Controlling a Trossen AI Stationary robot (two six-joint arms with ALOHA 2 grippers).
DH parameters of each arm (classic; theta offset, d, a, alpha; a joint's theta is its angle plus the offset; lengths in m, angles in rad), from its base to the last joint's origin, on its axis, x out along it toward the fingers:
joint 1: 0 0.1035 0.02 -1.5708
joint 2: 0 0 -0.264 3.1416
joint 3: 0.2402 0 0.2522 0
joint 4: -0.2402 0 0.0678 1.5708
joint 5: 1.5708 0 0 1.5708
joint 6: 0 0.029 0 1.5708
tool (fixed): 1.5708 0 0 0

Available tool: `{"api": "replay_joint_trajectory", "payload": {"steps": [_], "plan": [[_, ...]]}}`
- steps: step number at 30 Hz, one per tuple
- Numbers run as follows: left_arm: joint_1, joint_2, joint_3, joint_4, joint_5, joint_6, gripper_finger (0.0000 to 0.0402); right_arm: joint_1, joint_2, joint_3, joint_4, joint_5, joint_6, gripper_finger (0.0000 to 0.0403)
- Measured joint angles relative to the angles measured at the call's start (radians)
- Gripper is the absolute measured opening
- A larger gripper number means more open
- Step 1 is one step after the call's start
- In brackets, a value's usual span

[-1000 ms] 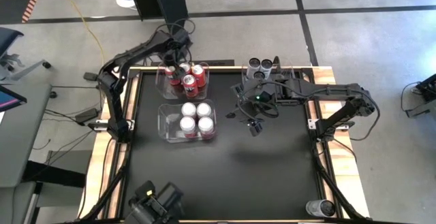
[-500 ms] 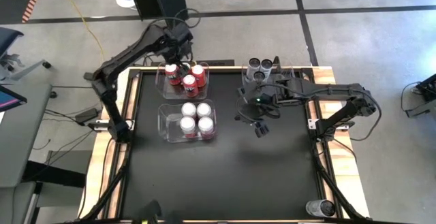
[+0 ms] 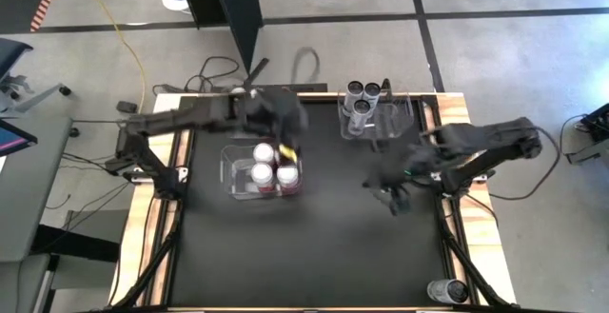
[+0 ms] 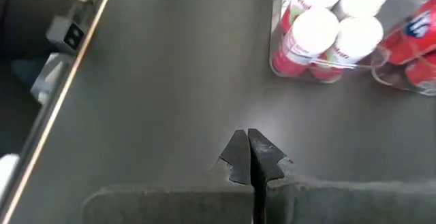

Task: Sort soda cans
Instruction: Put the white-blue soda can into the top right transparent bin

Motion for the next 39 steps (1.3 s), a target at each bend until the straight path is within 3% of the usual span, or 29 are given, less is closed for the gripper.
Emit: {"api": "replay_joint_trajectory", "payload": {"steps": [3,6,8,12,14,16,21,27,30,39], "plan": [[-0.089,0.003,-0.116,0.159,0.000,0.022,0.0368,0.126,-0.049,0.000,-0.002,0.126,0.105,0.0000],[-0.148,0.002,-0.298,0.443,0.000,0.020,0.0368,0.258,-0.090,0.000,-0.005,0.297,0.202,0.0000],[-0.181,0.004,-0.426,0.658,0.007,0.015,0.0368,0.345,-0.111,0.000,-0.006,0.415,0.253,0.0000],[-0.226,0.072,-0.647,1.239,0.115,-0.017,0.0368,0.475,-0.132,0.000,-0.006,0.594,0.333,0.0000],[-0.243,0.144,-0.689,1.384,0.156,-0.042,0.0368,0.512,-0.131,0.000,-0.005,0.635,0.356,0.0000],[-0.255,0.227,-0.670,1.463,0.170,-0.067,0.0368,0.528,-0.126,0.000,0.002,0.648,0.369,0.0000],[-0.279,0.438,-0.512,1.438,0.200,-0.127,0.0368,0.532,-0.095,0.000,0.000,0.646,0.425,0.0000],[-0.309,0.622,-0.281,1.449,0.242,-0.159,0.0368,0.544,-0.027,0.000,-0.153,0.480,0.679,0.0000],[-0.326,0.718,-0.156,1.446,0.283,-0.133,0.0368,0.582,0.019,0.000,-0.207,0.458,0.779,0.0000],[-0.357,0.966,0.237,1.280,0.332,-0.123,0.0368,0.687,0.067,0.000,-0.195,0.479,0.898,0.0000]]}}
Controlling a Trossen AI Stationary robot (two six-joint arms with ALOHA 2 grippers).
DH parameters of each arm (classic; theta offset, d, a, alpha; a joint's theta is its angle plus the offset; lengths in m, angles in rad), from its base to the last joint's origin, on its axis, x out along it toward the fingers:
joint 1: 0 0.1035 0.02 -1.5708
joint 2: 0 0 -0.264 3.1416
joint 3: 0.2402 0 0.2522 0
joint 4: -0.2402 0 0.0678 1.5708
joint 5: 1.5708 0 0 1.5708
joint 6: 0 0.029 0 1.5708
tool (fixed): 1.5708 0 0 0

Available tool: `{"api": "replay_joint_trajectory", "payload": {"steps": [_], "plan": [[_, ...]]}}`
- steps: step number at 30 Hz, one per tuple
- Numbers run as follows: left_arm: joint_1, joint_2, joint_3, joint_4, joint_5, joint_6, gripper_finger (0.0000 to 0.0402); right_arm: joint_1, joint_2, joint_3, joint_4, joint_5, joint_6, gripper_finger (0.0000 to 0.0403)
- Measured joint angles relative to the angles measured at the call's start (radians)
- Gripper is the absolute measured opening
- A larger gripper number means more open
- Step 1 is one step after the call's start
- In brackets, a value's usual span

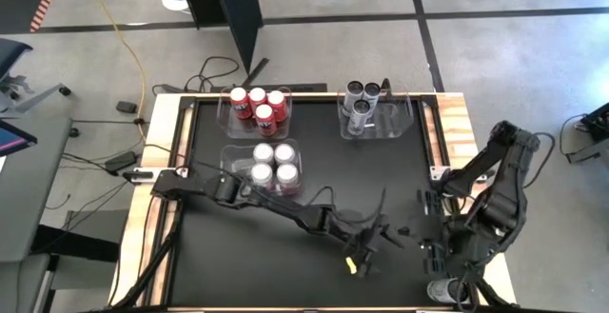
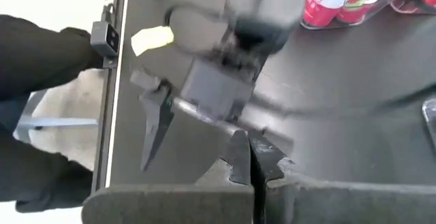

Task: Sort soda cans
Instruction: Put the white-blue soda can into the top right transparent bin

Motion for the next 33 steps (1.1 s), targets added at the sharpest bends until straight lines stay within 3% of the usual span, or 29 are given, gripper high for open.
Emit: {"api": "replay_joint_trajectory", "payload": {"steps": [6,12,25,29,33], "plan": [[-0.007,0.126,0.207,-0.022,0.000,-0.040,0.0368,0.031,0.000,0.000,0.004,0.008,0.047,0.0000],[-0.008,0.150,0.249,-0.119,-0.001,-0.040,0.0368,0.042,0.002,0.000,0.005,0.002,0.095,0.0000],[0.008,0.140,0.250,-0.153,-0.003,-0.108,0.0368,0.125,0.064,0.000,-0.034,-0.358,0.471,0.0003],[0.009,0.140,0.250,-0.151,-0.004,-0.111,0.0368,0.128,0.070,0.000,0.003,-0.461,0.544,0.0045],[0.010,0.140,0.250,-0.151,-0.018,-0.112,0.0368,0.124,0.070,0.000,0.063,-0.572,0.621,0.0133]]}}
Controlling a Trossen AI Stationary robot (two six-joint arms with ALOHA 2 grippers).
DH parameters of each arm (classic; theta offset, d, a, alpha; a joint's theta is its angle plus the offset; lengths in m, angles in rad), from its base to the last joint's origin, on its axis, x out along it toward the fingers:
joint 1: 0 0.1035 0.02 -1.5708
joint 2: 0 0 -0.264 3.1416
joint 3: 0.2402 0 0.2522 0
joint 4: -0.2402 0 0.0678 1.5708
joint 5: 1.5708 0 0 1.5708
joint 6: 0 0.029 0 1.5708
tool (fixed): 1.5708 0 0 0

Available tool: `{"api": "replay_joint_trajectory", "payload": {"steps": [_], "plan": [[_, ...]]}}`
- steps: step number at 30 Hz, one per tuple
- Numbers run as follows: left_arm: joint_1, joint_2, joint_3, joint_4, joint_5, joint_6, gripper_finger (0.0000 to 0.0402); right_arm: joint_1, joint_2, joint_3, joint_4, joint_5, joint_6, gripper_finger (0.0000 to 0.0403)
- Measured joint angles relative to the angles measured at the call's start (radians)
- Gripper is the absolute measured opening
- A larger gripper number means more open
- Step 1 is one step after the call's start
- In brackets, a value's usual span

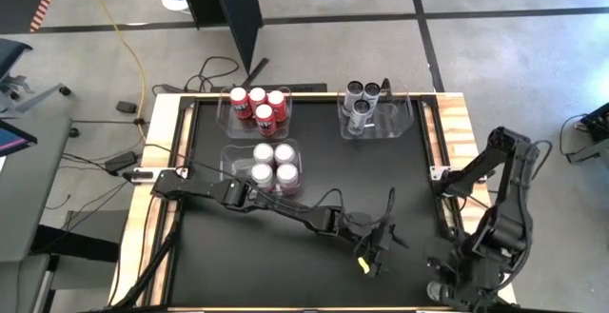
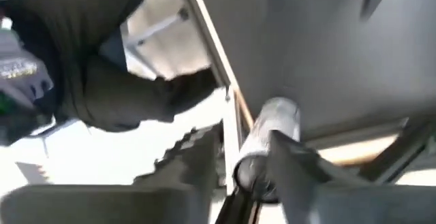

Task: Sort soda cans
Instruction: Put the white-blue soda can into the top right transparent bin

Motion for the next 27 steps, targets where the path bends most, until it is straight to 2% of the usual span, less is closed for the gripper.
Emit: {"api": "replay_joint_trajectory", "payload": {"steps": [3,6,10,13,18,27], "plan": [[0.000,0.000,0.000,0.000,-0.024,0.000,0.0368,0.027,0.018,0.000,0.006,-0.085,0.038,0.0210],[0.002,0.000,0.000,0.003,-0.035,0.007,0.0368,0.075,0.036,0.000,-0.002,-0.102,0.062,0.0276],[0.007,0.000,0.000,0.030,-0.038,-0.010,0.0368,0.142,0.061,0.000,-0.014,-0.102,0.156,0.0327],[0.008,0.000,0.000,0.047,-0.040,-0.017,0.0368,0.189,0.092,0.000,-0.009,-0.102,0.220,0.0343],[0.009,0.000,0.000,0.094,-0.054,-0.020,0.0368,0.233,0.141,0.000,-0.013,-0.101,0.270,0.0345],[0.009,-0.002,-0.001,0.102,-0.067,-0.044,0.0368,0.235,0.208,0.000,-0.026,-0.064,0.248,0.0346]]}}
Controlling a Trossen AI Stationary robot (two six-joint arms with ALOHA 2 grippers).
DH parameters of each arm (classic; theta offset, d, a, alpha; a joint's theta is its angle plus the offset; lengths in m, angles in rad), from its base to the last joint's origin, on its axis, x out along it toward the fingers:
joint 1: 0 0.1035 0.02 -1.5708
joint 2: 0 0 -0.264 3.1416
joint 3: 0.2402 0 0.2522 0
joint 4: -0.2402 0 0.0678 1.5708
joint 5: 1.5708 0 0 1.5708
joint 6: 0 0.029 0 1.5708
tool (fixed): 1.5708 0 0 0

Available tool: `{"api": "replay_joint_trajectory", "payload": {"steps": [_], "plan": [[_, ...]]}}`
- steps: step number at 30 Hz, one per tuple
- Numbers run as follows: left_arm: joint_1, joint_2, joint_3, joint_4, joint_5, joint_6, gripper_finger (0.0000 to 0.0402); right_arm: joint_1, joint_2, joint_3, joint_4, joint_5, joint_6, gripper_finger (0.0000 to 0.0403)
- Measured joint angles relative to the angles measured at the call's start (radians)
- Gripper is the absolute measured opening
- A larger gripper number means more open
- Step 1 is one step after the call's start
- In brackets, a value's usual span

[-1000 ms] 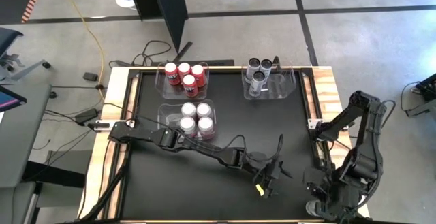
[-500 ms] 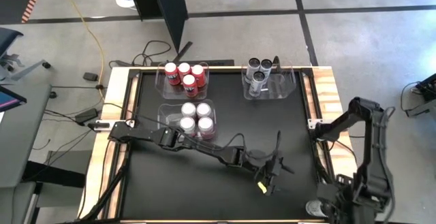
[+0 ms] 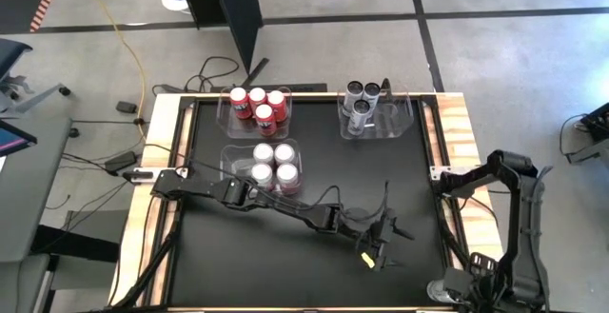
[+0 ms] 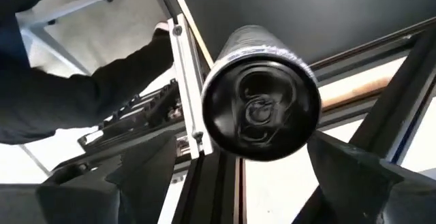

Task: Sort soda cans
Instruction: Put the white-blue soda can into the top right transparent bin

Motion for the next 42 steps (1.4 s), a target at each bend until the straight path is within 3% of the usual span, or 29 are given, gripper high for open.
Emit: {"api": "replay_joint_trajectory", "payload": {"steps": [11,22,42], "plan": [[-0.003,0.000,0.000,-0.008,-0.002,0.000,0.0368,-0.011,0.019,0.000,-0.049,0.069,0.002,0.0347],[-0.005,0.000,0.000,-0.014,0.000,0.003,0.0368,-0.038,0.090,-0.003,-0.047,0.072,-0.029,0.0345],[-0.029,0.000,0.000,-0.027,0.005,-0.001,0.0368,-0.027,0.154,-0.011,-0.014,0.029,-0.063,0.0279]]}}
